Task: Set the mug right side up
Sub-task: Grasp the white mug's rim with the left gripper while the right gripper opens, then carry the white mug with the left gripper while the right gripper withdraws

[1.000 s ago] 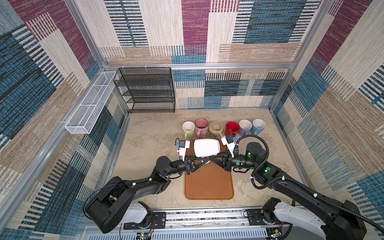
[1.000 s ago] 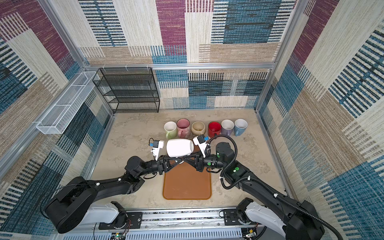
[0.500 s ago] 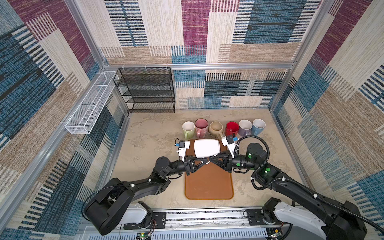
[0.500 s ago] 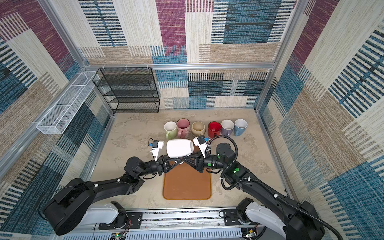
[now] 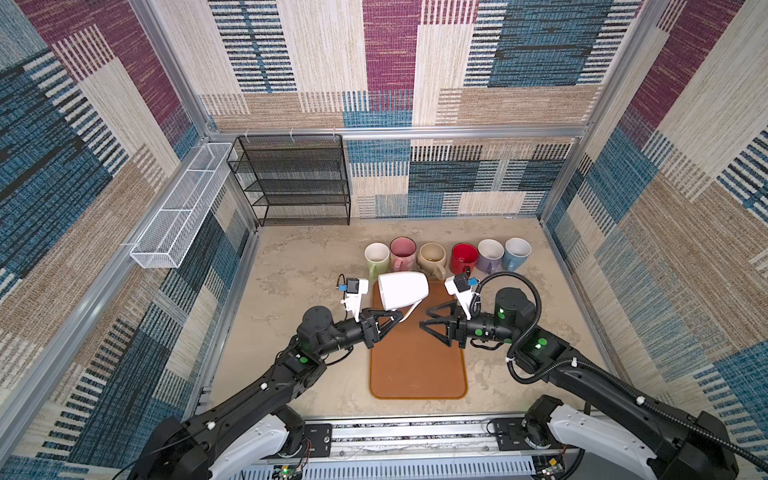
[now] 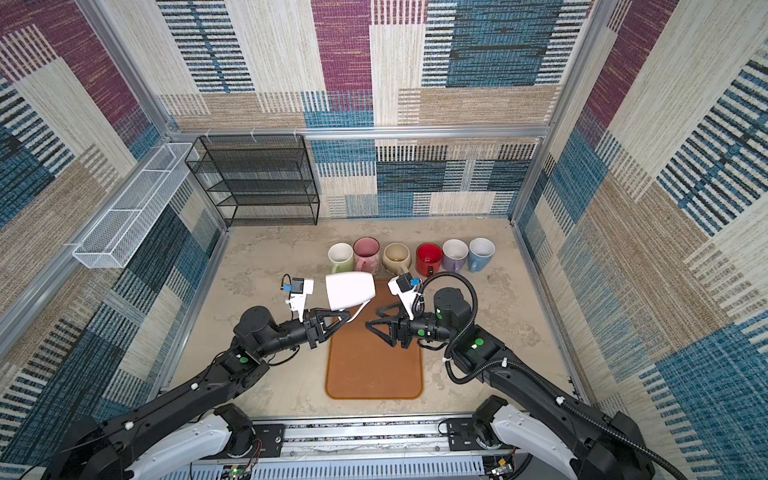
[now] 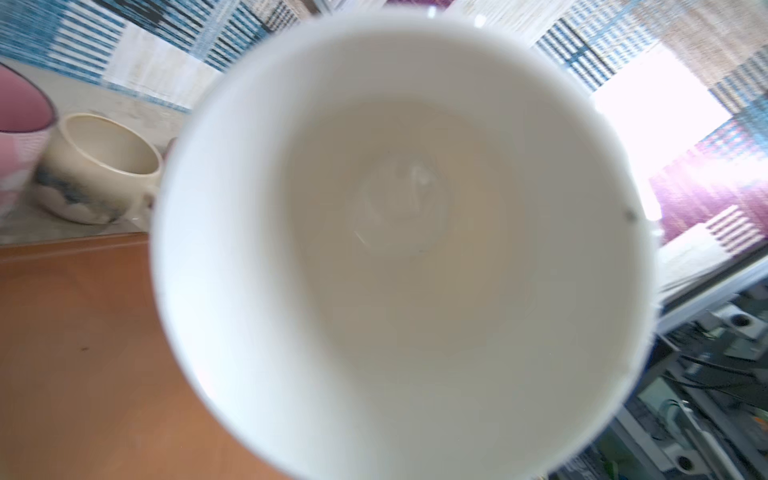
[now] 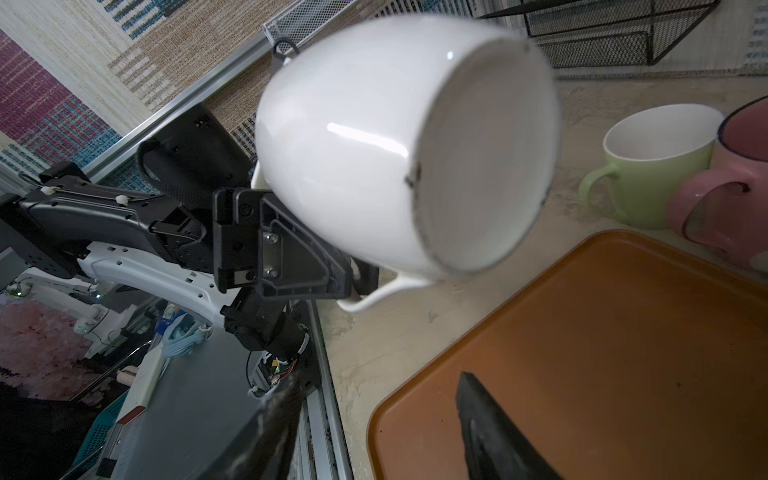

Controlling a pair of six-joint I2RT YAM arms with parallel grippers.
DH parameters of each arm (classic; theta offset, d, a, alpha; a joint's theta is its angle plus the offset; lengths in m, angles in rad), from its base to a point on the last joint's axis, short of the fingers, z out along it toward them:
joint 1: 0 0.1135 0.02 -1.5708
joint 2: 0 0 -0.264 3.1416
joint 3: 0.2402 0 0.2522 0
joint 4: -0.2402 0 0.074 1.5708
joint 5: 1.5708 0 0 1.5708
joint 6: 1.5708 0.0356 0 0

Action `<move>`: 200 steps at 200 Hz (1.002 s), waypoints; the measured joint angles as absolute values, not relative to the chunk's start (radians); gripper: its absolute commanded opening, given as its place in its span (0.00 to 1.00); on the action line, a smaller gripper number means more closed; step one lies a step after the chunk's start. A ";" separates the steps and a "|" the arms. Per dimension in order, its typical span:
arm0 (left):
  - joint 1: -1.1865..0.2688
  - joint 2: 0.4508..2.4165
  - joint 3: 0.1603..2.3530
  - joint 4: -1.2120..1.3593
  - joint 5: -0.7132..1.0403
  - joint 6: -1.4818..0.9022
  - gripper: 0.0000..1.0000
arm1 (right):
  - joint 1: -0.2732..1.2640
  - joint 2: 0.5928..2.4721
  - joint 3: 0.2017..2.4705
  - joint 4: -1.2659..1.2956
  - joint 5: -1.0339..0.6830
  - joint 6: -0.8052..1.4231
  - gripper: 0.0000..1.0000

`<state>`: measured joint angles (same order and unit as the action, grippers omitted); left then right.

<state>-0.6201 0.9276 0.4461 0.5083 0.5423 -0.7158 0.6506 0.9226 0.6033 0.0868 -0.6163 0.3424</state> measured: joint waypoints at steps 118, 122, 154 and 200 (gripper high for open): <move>-0.542 0.860 0.767 -0.440 0.233 -0.453 0.00 | 0.651 0.769 0.542 0.054 -0.312 0.366 0.89; -0.538 0.865 0.779 -0.466 0.221 -0.442 0.00 | 0.651 0.764 0.540 0.052 -0.299 0.370 0.89; -0.513 0.906 0.863 -0.614 0.151 -0.373 0.00 | 0.651 0.716 0.509 0.047 -0.212 0.394 0.91; -0.424 0.969 0.955 -0.736 0.093 -0.291 0.00 | 0.651 0.648 0.461 0.058 -0.154 0.403 0.91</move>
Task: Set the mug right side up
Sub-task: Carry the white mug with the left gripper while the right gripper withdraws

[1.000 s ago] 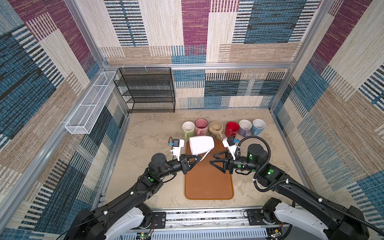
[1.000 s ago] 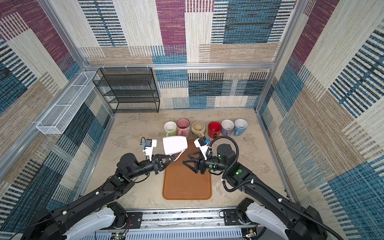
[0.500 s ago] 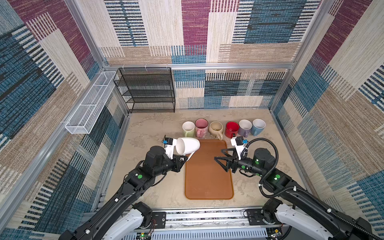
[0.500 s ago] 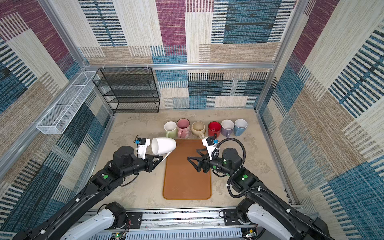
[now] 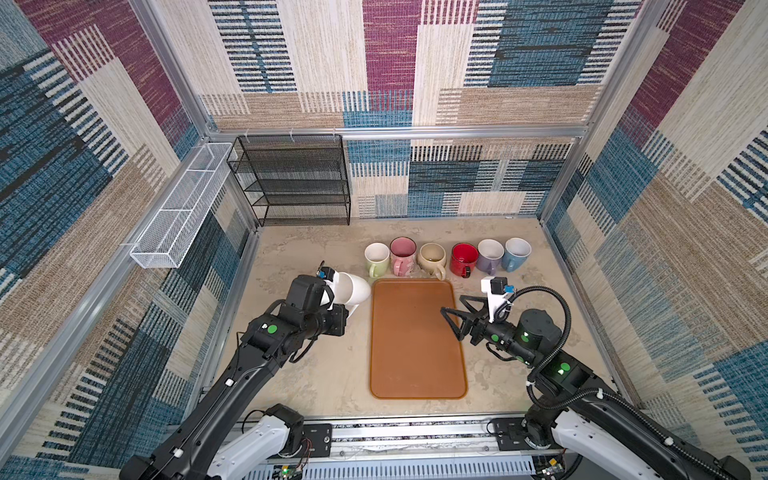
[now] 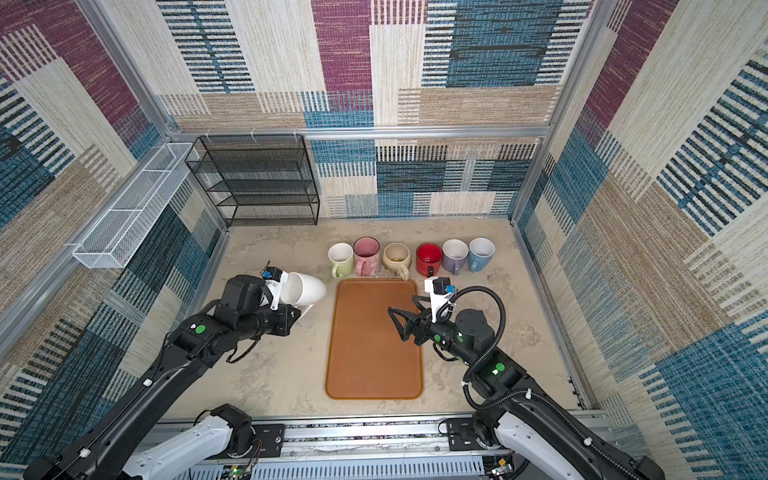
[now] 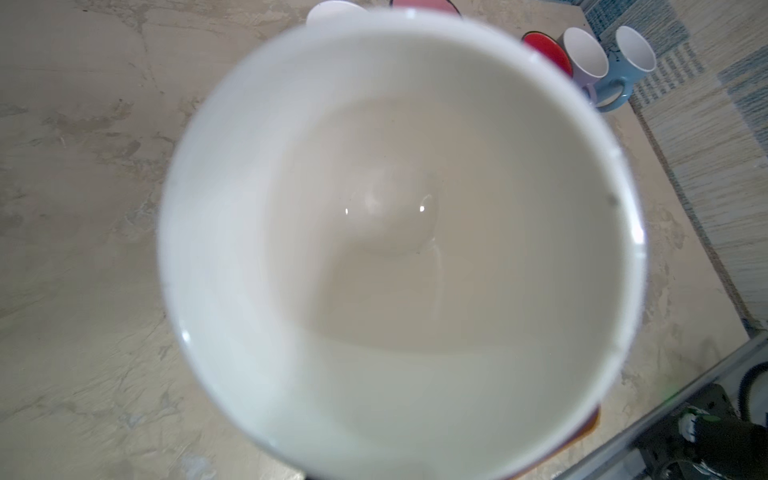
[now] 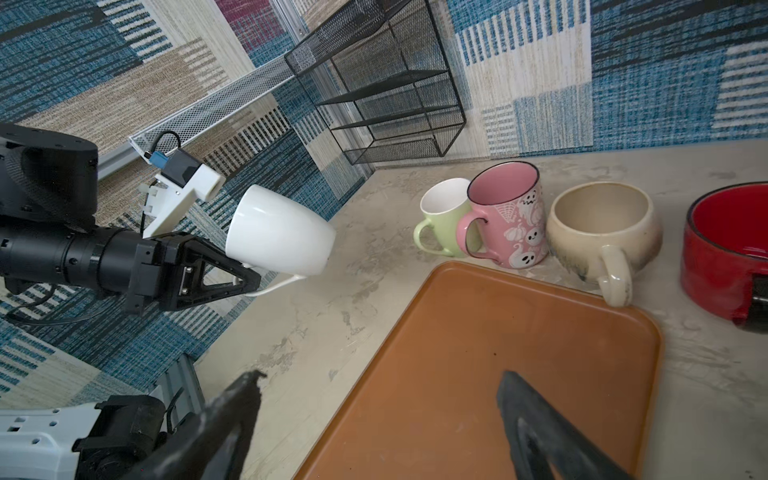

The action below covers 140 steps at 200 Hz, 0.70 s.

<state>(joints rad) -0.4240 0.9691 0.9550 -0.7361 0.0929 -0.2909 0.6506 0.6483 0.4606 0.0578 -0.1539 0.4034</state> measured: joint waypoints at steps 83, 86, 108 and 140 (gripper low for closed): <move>-0.277 1.176 1.065 -0.780 0.096 -0.204 0.00 | 0.651 0.603 0.374 0.116 -0.146 0.403 0.91; -0.273 1.186 1.069 -0.780 0.096 -0.202 0.00 | 0.651 0.603 0.372 0.119 -0.146 0.403 0.91; -0.252 1.257 1.106 -0.780 0.094 -0.178 0.00 | 0.651 0.603 0.351 0.141 -0.146 0.402 0.91; -0.241 1.373 1.185 -0.780 0.080 -0.140 0.00 | 0.651 0.620 0.337 0.161 -0.148 0.391 0.92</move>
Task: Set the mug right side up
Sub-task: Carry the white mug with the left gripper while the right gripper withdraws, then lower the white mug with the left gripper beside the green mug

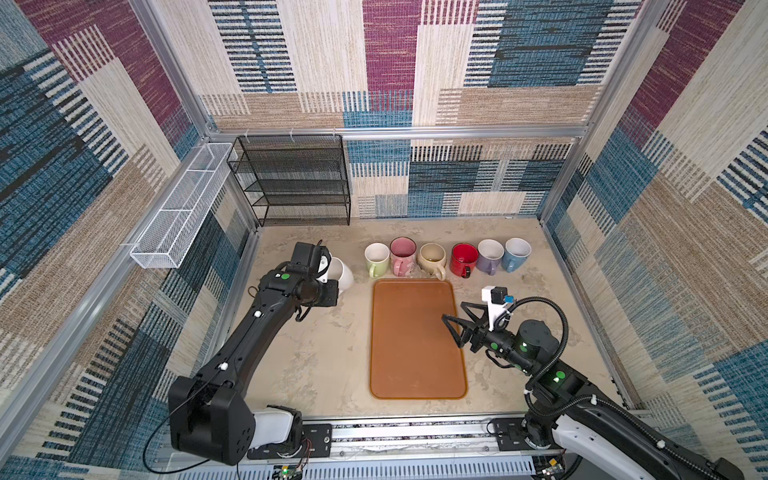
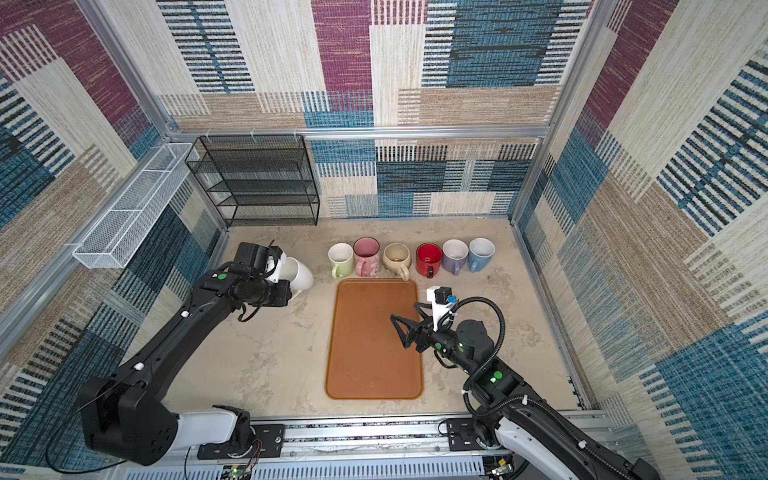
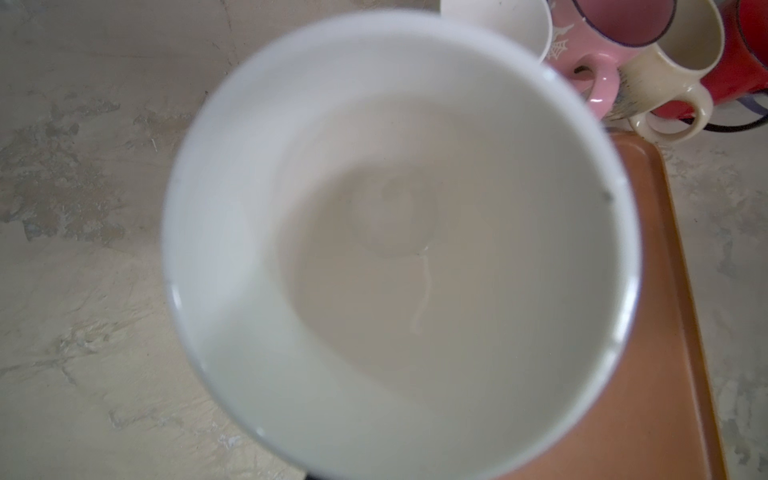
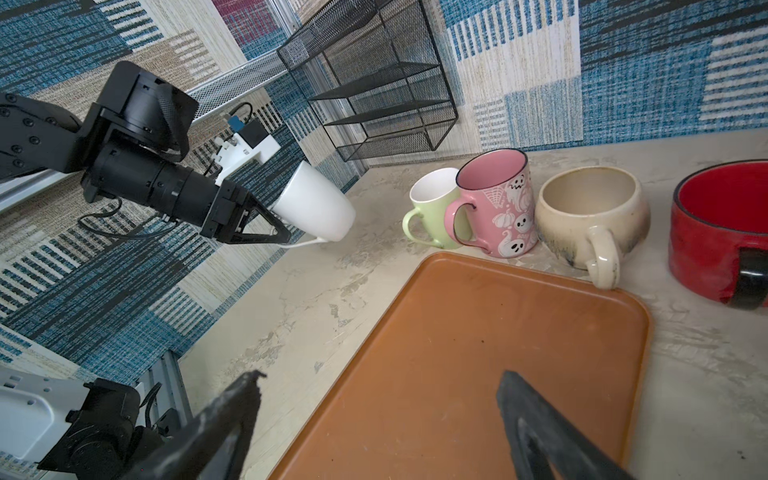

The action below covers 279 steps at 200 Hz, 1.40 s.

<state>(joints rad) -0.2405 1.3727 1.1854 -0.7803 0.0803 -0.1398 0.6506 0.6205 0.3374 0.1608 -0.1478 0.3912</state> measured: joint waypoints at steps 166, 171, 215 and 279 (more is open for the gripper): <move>-0.241 1.870 1.575 -0.883 0.003 -0.091 0.00 | 0.651 0.636 0.315 0.196 -0.176 0.334 1.00; -0.241 1.878 1.583 -0.887 0.003 -0.091 0.00 | 0.651 0.635 0.314 0.196 -0.176 0.333 1.00; -0.247 1.932 1.631 -0.907 0.004 -0.091 0.00 | 0.651 0.635 0.311 0.197 -0.176 0.324 1.00; -0.258 2.004 1.710 -0.932 0.004 -0.092 0.00 | 0.651 0.645 0.311 0.198 -0.176 0.320 1.00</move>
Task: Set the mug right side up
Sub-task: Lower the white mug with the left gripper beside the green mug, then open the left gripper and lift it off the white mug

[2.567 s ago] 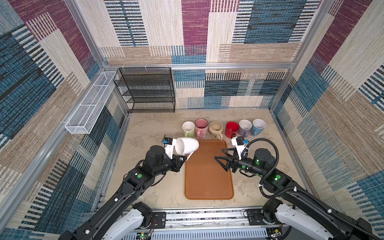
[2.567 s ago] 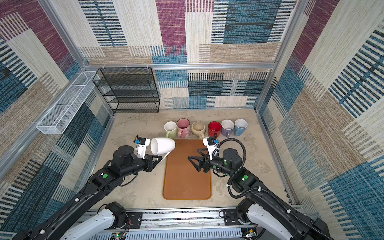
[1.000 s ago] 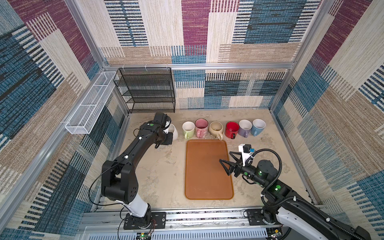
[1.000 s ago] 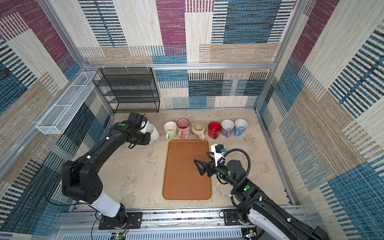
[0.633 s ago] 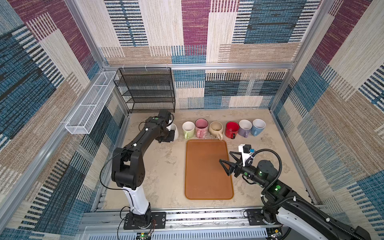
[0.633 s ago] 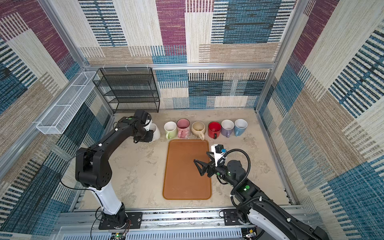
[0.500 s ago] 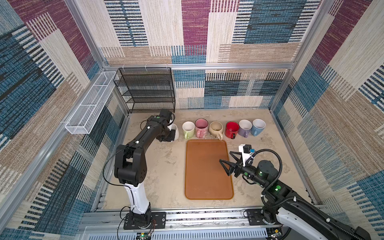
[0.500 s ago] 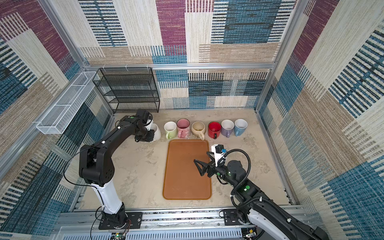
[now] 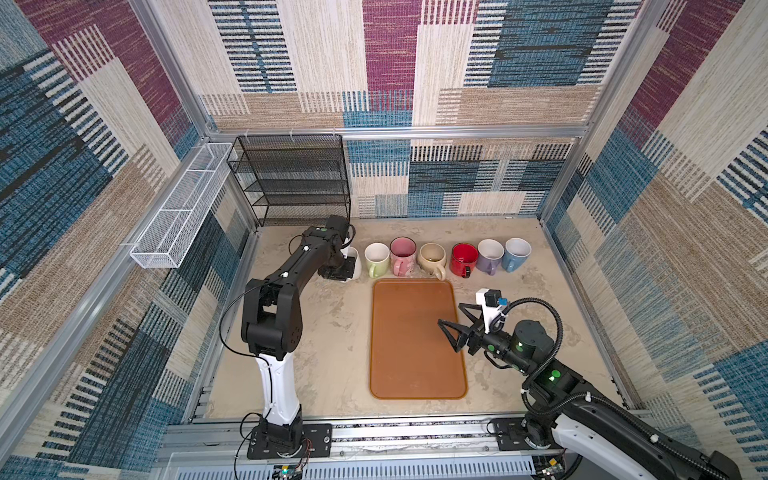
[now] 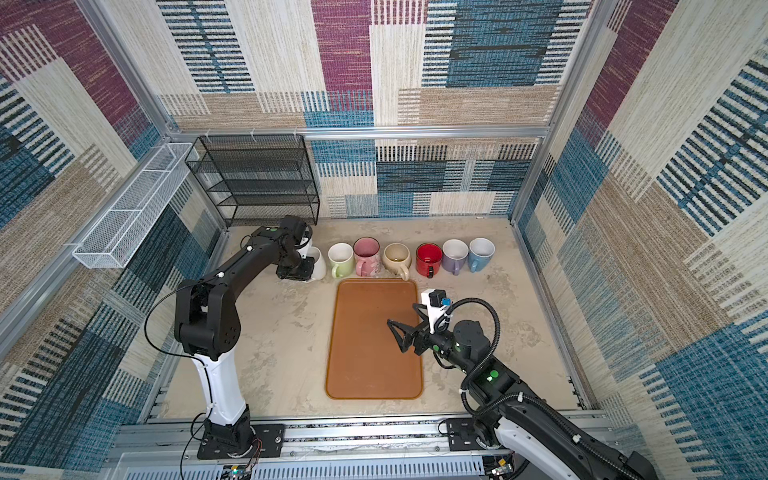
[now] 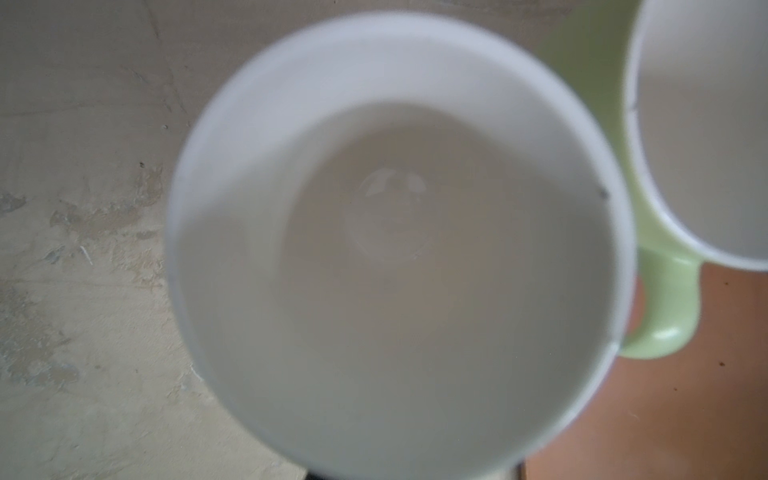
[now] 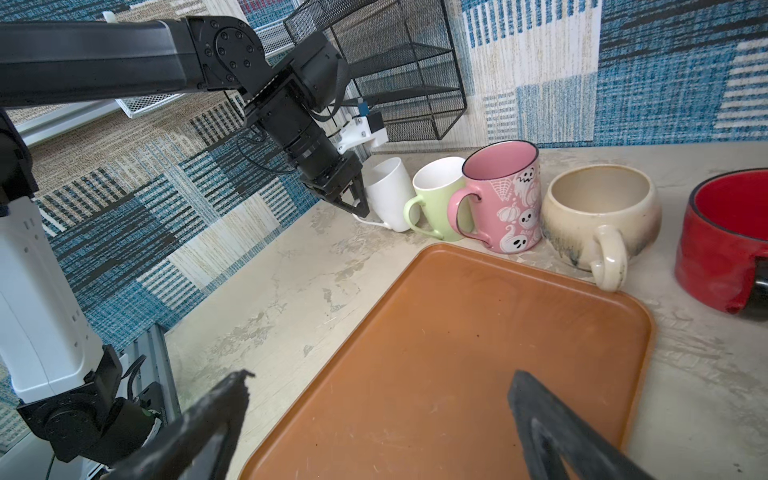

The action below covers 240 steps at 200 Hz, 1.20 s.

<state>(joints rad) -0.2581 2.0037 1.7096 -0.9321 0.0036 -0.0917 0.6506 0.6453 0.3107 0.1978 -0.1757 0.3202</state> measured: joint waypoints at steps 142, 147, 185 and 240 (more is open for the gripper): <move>-0.284 2.057 1.753 -0.958 -0.022 -0.099 0.04 | 0.651 0.617 0.303 0.197 -0.176 0.317 1.00; -0.284 2.059 1.753 -0.958 -0.022 -0.099 0.05 | 0.651 0.614 0.302 0.197 -0.176 0.317 1.00; -0.286 2.061 1.753 -0.958 -0.022 -0.100 0.19 | 0.651 0.604 0.299 0.197 -0.176 0.317 1.00; -0.293 2.054 1.741 -0.957 -0.022 -0.102 0.35 | 0.651 0.596 0.298 0.197 -0.176 0.317 1.00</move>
